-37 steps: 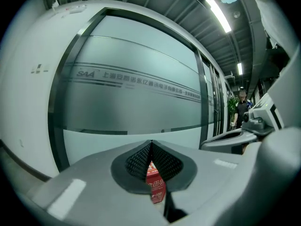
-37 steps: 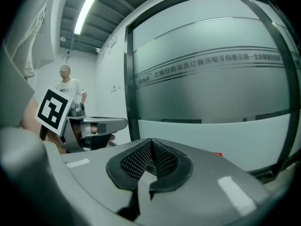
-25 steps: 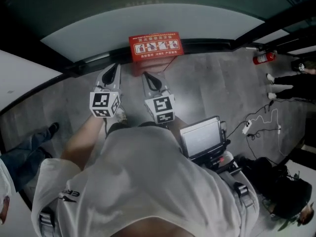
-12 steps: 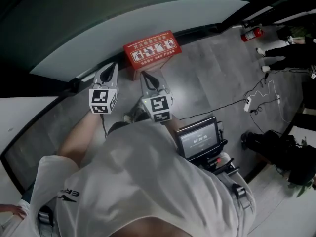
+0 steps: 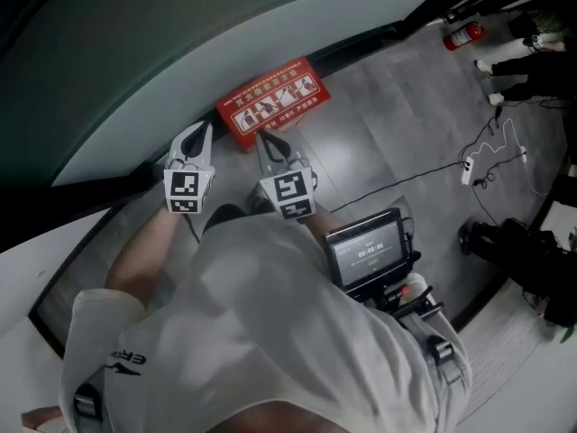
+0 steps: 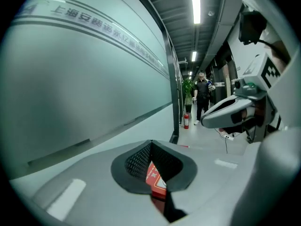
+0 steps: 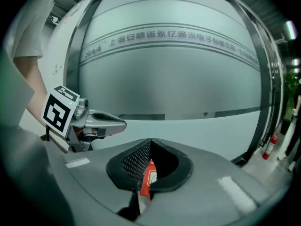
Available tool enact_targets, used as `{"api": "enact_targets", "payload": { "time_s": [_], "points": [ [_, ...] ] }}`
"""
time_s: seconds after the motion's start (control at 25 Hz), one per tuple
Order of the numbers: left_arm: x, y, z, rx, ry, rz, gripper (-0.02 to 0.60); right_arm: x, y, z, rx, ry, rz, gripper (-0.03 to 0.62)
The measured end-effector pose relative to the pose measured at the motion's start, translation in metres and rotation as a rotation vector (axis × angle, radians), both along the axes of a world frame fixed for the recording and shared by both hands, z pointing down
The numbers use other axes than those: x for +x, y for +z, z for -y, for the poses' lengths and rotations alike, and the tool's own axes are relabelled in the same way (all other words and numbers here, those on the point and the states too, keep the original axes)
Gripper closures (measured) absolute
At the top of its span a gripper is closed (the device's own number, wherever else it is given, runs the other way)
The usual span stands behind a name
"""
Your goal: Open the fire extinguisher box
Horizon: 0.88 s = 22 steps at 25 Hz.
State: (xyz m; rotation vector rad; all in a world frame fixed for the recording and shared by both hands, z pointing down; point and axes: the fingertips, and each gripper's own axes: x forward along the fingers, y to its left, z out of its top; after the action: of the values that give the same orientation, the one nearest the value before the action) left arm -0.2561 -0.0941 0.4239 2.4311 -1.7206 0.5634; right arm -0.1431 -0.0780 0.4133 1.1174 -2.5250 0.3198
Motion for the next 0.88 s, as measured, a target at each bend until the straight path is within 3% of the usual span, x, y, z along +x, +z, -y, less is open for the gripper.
{"api": "enact_targets", "payload": {
  "time_s": [0.16,0.4,0.72,0.88],
  "points": [
    [0.004,0.026,0.02,-0.025,0.042,0.042,0.58,0.002,0.024,0.017,-0.025,-0.002,-0.03,0.582],
    [0.004,0.13,0.037,-0.103,0.131,0.097,0.58,-0.007,0.113,0.036,-0.103,-0.003,-0.086,0.582],
    [0.013,0.149,0.023,-0.183,0.285,0.247,0.58,-0.015,0.12,0.027,-0.179,-0.02,-0.109,0.582],
    [0.014,0.19,0.021,-0.182,0.364,0.329,0.579,-0.016,0.158,0.026,-0.208,-0.025,-0.138,0.582]
  ]
}}
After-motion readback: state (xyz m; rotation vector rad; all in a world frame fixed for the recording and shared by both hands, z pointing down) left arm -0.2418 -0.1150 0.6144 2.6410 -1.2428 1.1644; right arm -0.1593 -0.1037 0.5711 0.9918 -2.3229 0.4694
